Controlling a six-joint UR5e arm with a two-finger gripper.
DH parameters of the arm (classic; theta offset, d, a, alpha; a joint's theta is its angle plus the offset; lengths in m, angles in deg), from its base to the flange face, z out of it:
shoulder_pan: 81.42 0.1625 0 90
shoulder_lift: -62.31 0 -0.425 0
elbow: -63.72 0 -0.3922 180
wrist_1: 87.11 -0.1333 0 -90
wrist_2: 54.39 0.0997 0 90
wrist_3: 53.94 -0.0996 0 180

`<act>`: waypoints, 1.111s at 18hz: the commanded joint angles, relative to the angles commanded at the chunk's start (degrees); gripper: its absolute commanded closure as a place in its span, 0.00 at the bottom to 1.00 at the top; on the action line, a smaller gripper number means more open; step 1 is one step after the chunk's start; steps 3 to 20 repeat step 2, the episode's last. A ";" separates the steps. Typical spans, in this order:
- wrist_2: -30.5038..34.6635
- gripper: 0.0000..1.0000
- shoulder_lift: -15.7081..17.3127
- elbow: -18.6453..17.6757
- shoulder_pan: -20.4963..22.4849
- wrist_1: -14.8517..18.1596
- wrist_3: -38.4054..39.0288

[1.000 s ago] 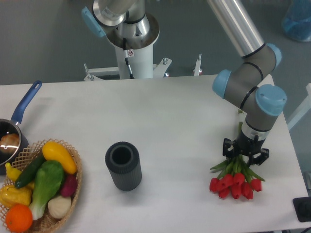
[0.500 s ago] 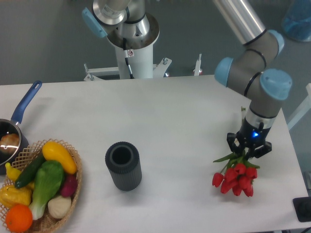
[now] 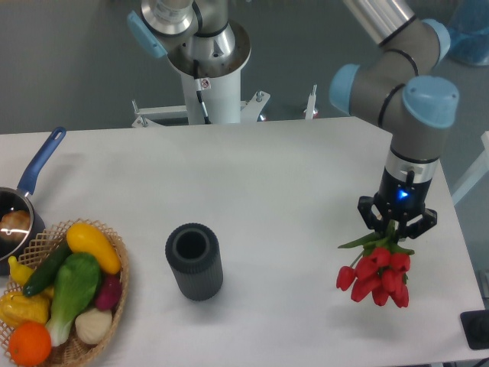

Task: Pick up the flowers from the table
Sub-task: 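Lift the grasped red tulips up off the table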

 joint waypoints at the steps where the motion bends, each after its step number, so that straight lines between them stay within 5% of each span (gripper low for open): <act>1: 0.00 1.00 0.61 0.00 -0.09 0.44 0.09; 20: 0.00 1.00 1.23 0.00 -0.09 1.05 0.09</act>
